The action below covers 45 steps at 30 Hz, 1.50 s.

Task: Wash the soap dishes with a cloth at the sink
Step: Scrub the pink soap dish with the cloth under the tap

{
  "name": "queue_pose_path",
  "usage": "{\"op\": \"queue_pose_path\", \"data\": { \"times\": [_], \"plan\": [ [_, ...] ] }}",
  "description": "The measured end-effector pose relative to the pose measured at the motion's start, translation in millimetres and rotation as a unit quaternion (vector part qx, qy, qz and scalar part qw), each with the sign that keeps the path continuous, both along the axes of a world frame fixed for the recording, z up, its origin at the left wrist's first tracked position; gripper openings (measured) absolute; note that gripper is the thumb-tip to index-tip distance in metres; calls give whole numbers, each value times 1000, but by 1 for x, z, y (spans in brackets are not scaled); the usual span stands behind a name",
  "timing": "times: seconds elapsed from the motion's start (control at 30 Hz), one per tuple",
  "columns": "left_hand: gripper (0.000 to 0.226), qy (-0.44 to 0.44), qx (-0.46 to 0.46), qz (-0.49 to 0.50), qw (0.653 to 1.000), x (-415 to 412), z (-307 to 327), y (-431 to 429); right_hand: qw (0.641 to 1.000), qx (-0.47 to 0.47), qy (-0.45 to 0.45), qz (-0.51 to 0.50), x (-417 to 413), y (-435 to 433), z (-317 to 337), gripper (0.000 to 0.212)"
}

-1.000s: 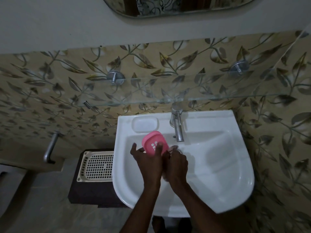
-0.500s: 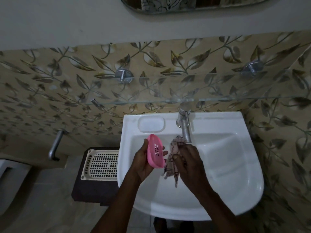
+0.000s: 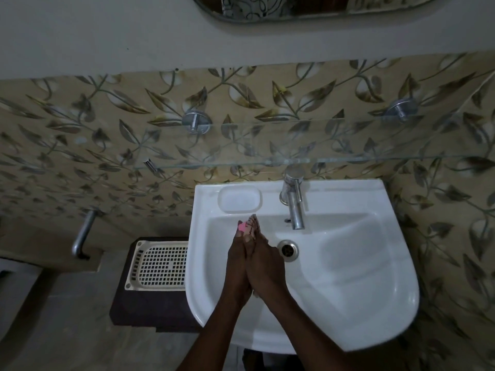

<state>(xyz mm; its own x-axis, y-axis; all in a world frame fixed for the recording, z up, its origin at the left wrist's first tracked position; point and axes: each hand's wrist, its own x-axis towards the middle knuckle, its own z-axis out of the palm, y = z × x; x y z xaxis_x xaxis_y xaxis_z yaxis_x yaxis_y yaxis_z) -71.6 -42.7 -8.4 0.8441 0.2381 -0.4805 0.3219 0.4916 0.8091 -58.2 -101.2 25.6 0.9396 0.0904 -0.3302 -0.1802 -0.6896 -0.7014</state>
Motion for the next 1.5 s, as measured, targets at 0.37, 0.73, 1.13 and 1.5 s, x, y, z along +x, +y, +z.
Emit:
{"op": "queue_pose_path", "data": {
  "times": [0.37,0.73,1.13,1.5],
  "plan": [
    [71,60,-117,5,991,4,-9,39,997,27,-71,14,22,-68,11,29],
    [27,-12,-20,3,1000,20,-4,27,998,-1,-46,39,46,-30,1,31],
    [61,-86,60,33,994,4,-4,6,872,329,275,-236,12,-46,-18,25],
    [32,5,27,-17,999,8,3,18,997,44,25,-62,45,-58,-22,31]
  ]
}}
